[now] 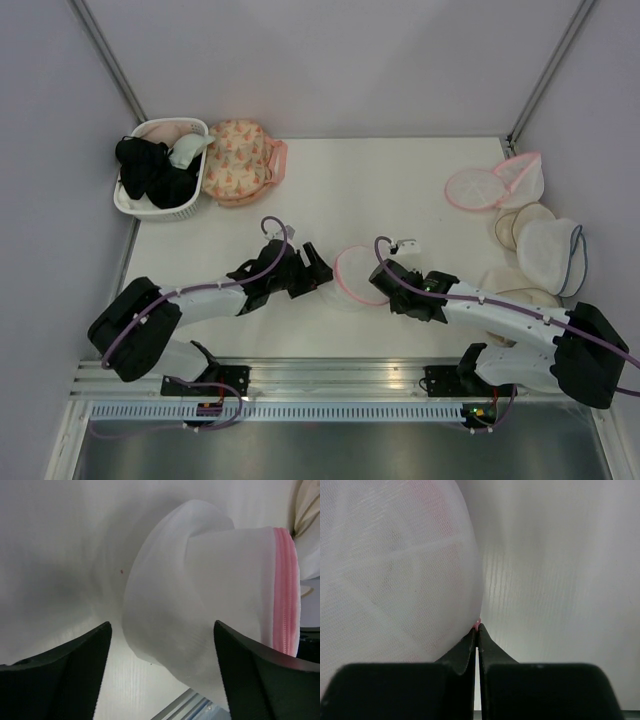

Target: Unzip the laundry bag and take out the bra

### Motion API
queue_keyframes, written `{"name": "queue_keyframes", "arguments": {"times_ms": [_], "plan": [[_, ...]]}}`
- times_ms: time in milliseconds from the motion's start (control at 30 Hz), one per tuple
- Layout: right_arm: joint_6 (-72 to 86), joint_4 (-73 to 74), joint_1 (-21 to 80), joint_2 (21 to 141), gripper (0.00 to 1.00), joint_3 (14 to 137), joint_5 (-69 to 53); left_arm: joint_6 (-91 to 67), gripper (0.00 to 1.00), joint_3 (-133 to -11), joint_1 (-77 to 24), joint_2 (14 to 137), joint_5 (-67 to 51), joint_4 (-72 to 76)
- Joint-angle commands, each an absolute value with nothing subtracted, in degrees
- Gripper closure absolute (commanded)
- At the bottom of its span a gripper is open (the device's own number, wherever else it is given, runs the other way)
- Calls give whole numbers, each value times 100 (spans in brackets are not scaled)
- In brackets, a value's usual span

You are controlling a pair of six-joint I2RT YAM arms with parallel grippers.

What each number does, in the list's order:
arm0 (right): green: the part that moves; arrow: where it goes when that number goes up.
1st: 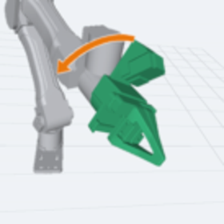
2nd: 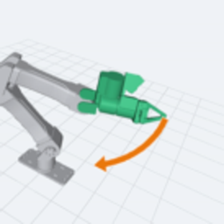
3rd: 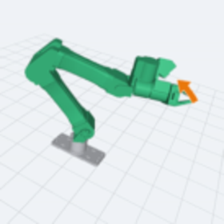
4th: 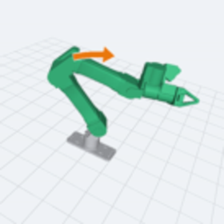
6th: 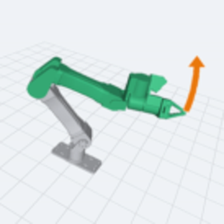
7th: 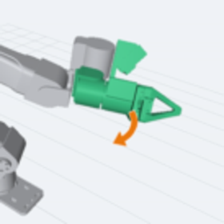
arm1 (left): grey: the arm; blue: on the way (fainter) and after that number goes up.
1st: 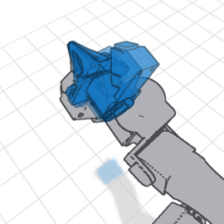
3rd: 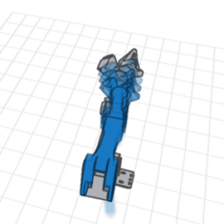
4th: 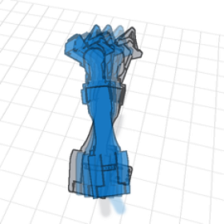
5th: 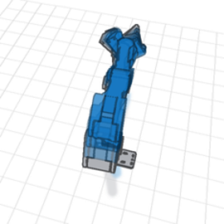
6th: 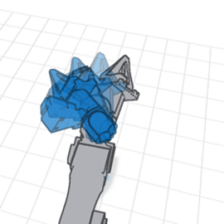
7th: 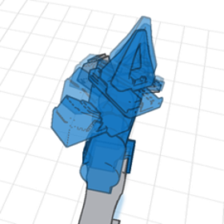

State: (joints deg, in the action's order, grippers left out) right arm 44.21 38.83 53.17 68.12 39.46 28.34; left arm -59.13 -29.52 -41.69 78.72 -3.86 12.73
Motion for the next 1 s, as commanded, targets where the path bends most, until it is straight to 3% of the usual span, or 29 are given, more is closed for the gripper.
{"name": "queue_keyframes", "arguments": {"times_ms": [0,33,67,133,167,200,367,400,467,600,767,967], "plan": [[4430,3683,5291,6882,100,3841,2848,-6406,18,-3269,-4166,8217,-1263,2284],[4421,3630,5291,6882,100,3832,2830,-6442,26,-3304,-4166,8296,-1370,2598],[4403,3595,5291,6908,100,3806,2795,-6503,44,-3305,-4166,8462,-1536,2697],[4403,3533,5291,6934,99,3797,2786,-6530,68,-3322,-4166,8569,-1652,2935],[4412,3516,5291,6926,100,3797,2786,-6539,90,-3331,-4166,8630,-1705,2944],[4412,3490,5291,6934,100,3797,2804,-6539,98,-3322,-4166,8648,-1714,2927],[4858,3909,5282,6847,99,3989,3426,-6521,98,-3112,-4166,8447,-1556,2857],[5226,4372,5256,6829,68,4069,3967,-6504,98,-3059,-4166,8316,-1521,2796],[5518,5058,5265,6794,27,4392,4419,-6443,98,-3032,-4166,8175,-1398,2603],[4644,4409,5317,6365,4,4658,4020,-6328,98,-3014,-4166,7902,-1257,2303],[3526,3314,5317,5800,2,4973,1929,-6232,98,-2997,-4166,7726,-1187,2145],[3138,2883,5317,6705,2,5580,1459,-6091,98,-2936,-4166,7647,-1257,2074]]}}
